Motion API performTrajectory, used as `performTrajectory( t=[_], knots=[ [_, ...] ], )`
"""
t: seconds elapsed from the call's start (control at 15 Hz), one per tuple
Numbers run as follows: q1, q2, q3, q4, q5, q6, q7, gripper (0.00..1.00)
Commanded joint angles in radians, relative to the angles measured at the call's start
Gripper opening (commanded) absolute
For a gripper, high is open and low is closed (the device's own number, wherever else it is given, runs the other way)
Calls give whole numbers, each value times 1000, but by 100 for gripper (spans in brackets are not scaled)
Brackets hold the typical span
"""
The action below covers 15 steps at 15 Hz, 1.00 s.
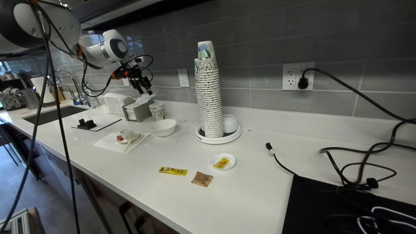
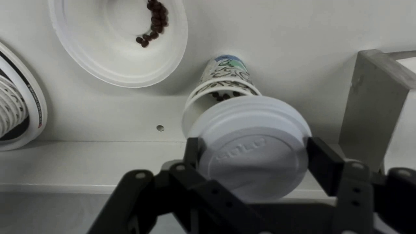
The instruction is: Remove the white lid from the paper cup and put it on the table
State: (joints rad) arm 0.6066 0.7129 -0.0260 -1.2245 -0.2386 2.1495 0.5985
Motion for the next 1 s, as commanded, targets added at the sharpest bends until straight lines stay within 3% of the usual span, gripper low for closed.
performTrajectory(
  t=[0.0, 0.27, 0.67, 0.73, 0.93],
  knots=[
    [19, -56, -24, -41, -18, -46, 66, 58],
    [25, -150, -48, -168, -34, 8, 164, 58],
    [30, -304, -76, -460, -53, 153, 327, 58],
    [-6, -327, -33, -503, -81, 180, 367, 58],
    [0, -416, -43, -653, -159, 240, 528, 58]
  ],
)
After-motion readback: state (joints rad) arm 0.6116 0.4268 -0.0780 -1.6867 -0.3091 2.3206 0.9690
